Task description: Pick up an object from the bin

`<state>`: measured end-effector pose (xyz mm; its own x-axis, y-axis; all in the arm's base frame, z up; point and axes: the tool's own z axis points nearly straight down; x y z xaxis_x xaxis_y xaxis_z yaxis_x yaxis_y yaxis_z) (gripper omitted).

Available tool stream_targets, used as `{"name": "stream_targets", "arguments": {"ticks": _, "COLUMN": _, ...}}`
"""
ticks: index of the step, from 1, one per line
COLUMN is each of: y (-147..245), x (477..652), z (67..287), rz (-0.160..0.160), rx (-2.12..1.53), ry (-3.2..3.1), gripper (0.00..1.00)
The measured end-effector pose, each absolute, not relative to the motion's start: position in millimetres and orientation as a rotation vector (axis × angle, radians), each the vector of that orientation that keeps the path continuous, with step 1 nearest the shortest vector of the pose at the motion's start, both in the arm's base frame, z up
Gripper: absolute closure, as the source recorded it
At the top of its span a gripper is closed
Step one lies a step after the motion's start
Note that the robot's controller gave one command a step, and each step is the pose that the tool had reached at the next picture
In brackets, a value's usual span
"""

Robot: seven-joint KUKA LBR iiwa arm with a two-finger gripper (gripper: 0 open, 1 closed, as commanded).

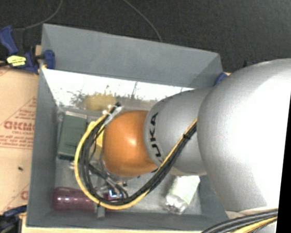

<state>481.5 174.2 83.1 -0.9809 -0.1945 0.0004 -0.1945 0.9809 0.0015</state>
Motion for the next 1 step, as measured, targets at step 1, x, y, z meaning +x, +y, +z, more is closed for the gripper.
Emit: {"name": "stream_targets", "arguments": {"ticks": 1, "y": 174.4, "x": 475.5, "z": 136.4, "rz": -0.003, "rx": 0.381, "ry": -3.122, "gripper": 0.0}}
